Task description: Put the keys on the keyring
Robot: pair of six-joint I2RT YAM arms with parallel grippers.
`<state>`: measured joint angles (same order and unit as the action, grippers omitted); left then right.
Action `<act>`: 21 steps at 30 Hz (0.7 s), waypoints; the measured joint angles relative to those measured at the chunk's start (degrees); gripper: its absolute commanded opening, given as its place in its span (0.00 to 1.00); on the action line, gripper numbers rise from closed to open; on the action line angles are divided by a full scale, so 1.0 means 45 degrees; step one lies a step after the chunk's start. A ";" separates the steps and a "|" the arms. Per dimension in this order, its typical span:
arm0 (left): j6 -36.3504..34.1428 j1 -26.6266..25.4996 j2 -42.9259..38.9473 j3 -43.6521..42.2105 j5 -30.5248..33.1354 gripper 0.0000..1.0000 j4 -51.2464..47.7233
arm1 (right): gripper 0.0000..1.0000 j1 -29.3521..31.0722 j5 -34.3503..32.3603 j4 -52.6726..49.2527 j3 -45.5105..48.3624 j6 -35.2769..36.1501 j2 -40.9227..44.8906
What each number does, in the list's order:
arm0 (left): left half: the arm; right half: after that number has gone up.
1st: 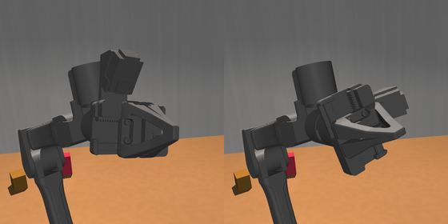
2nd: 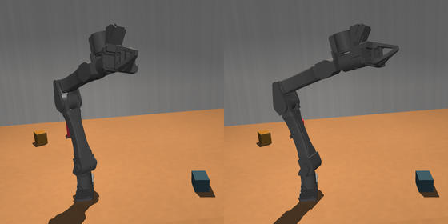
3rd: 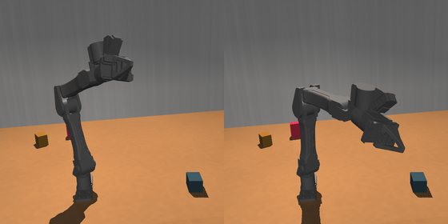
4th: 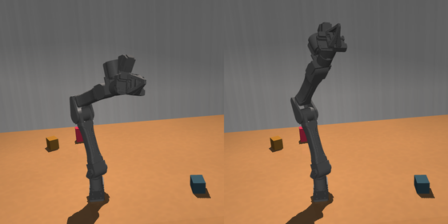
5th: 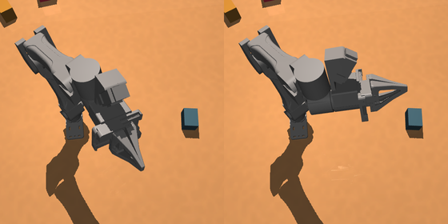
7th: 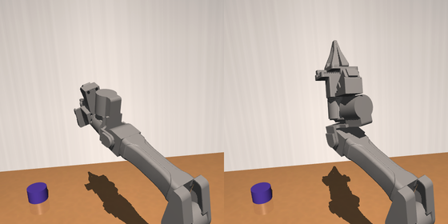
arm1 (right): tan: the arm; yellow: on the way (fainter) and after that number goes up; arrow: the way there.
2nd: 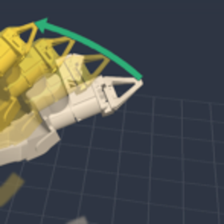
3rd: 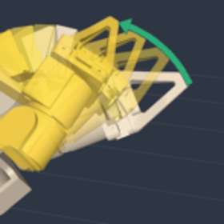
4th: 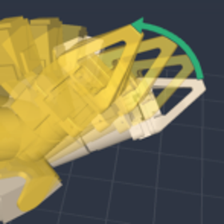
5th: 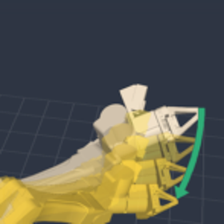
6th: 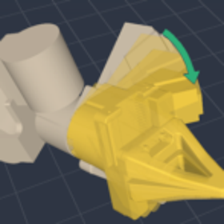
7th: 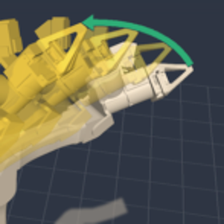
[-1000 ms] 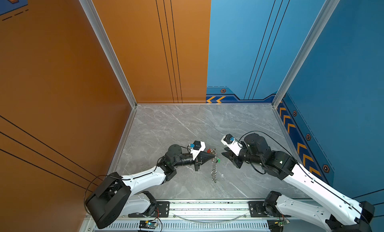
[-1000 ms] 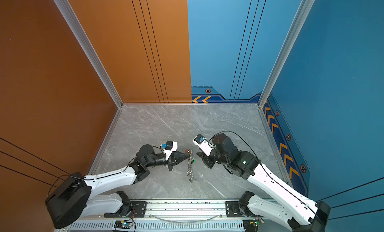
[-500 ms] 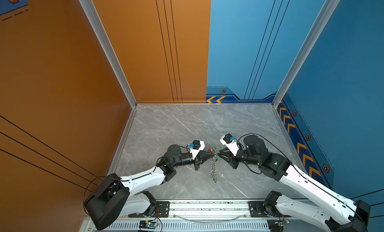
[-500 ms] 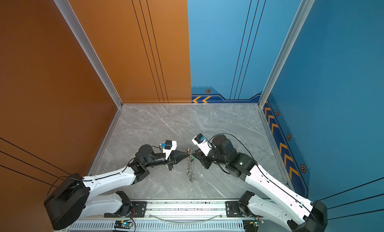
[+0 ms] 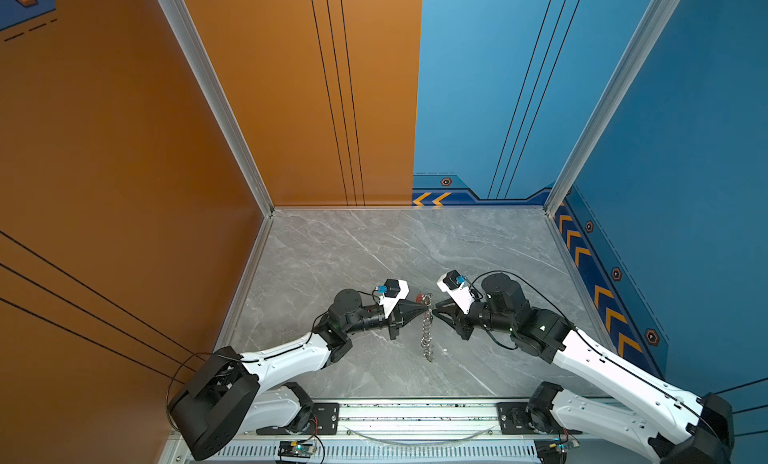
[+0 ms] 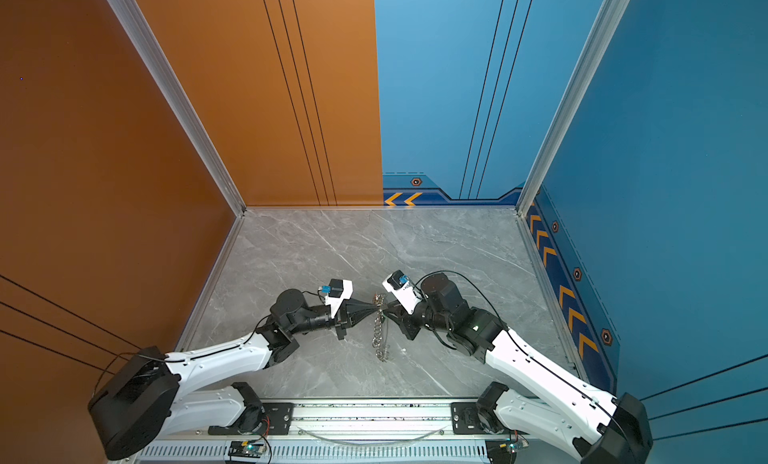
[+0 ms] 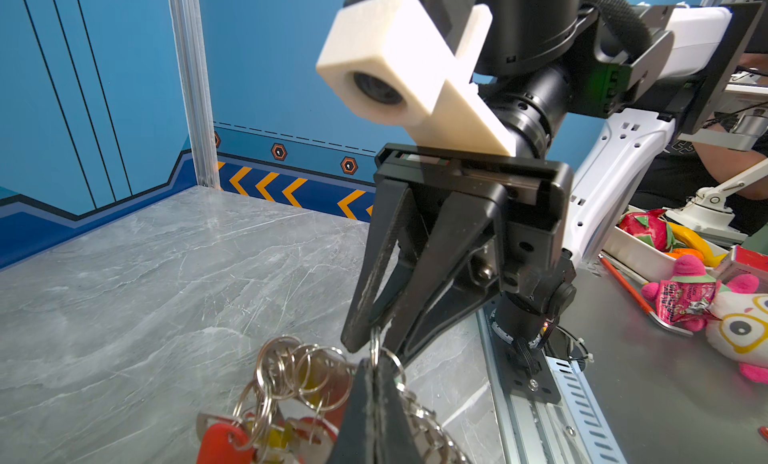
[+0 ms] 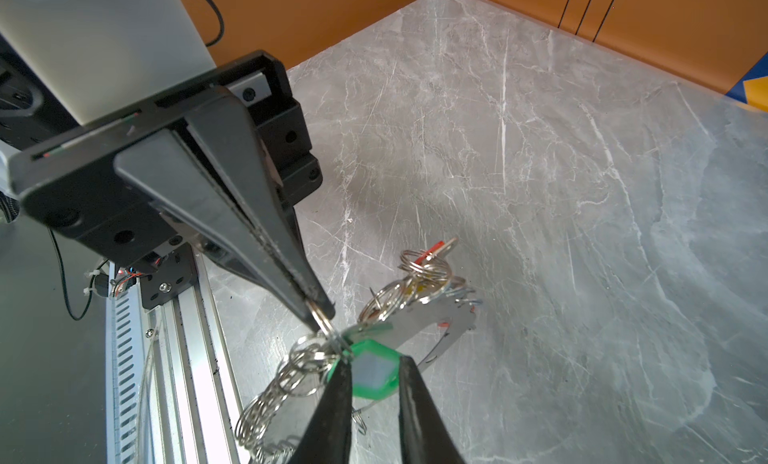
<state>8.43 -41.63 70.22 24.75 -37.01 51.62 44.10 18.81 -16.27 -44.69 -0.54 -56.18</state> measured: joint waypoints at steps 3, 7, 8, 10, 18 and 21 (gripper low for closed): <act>0.0024 0.0000 0.0005 -0.0039 0.0053 0.00 -0.0005 | 0.22 0.0131 -0.0136 0.0121 0.0029 -0.0005 -0.0112; 0.0044 0.0000 0.0005 -0.0078 0.0136 0.00 0.0005 | 0.22 0.0233 -0.0233 0.0194 0.0068 0.0000 -0.0160; 0.0044 0.0000 0.0005 -0.0078 0.0146 0.00 0.0015 | 0.22 0.0277 -0.0306 0.0194 0.0068 0.0005 -0.0160; 0.0087 0.0000 0.0005 -0.0102 0.0214 0.00 0.0087 | 0.22 0.0316 -0.0476 0.0170 0.0068 0.0010 -0.0151; 0.0112 -0.0015 0.0005 -0.0170 0.0233 0.00 0.0491 | 0.25 -0.0005 -0.0588 -0.0170 0.0117 0.0073 0.1200; 0.0136 -0.0015 0.0005 -0.0170 0.0223 0.00 0.0573 | 0.25 -0.0262 -0.0476 0.0107 0.0194 0.0107 0.1749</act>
<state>9.04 -41.69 70.24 23.99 -36.01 54.19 42.92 16.67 -15.79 -43.81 -0.05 -48.31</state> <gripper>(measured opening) 0.044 0.248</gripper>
